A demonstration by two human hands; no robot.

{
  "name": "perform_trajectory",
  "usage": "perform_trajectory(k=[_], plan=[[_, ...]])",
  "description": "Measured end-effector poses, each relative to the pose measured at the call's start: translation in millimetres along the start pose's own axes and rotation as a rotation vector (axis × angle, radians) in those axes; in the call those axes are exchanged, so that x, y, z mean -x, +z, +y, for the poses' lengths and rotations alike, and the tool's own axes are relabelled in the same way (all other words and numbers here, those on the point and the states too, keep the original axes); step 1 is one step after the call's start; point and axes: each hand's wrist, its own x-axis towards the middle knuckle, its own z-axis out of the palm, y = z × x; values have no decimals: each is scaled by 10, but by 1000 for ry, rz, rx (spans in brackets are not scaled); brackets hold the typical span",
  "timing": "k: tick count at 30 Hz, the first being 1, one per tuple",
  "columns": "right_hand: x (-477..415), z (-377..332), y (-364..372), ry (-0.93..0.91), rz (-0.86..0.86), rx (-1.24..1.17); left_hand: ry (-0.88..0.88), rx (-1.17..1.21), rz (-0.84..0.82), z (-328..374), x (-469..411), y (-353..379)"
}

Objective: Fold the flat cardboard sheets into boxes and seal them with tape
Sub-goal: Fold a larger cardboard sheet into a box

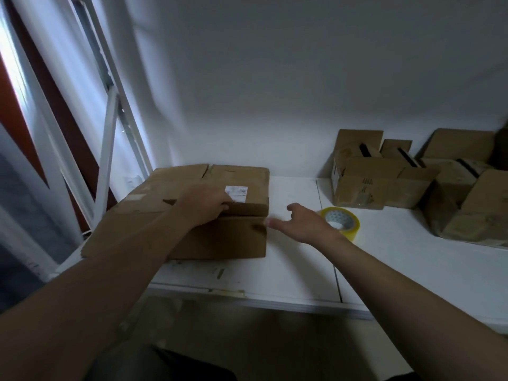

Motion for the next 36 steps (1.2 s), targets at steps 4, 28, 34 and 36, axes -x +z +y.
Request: perform_trajectory(k=[4,28,34,36], plan=[[226,-252,-91,50,69,-243,48,61,118,159,14,-468],[715,-837,-1653,-278,649,-45,-184,296,880,50,605,-1851],[824,-763,-1625,-305,697,239,-245,321,785,-21,879,-1524],[834,-683,-1554,-308,704,275,-255,337,753,-41,948,-1420]])
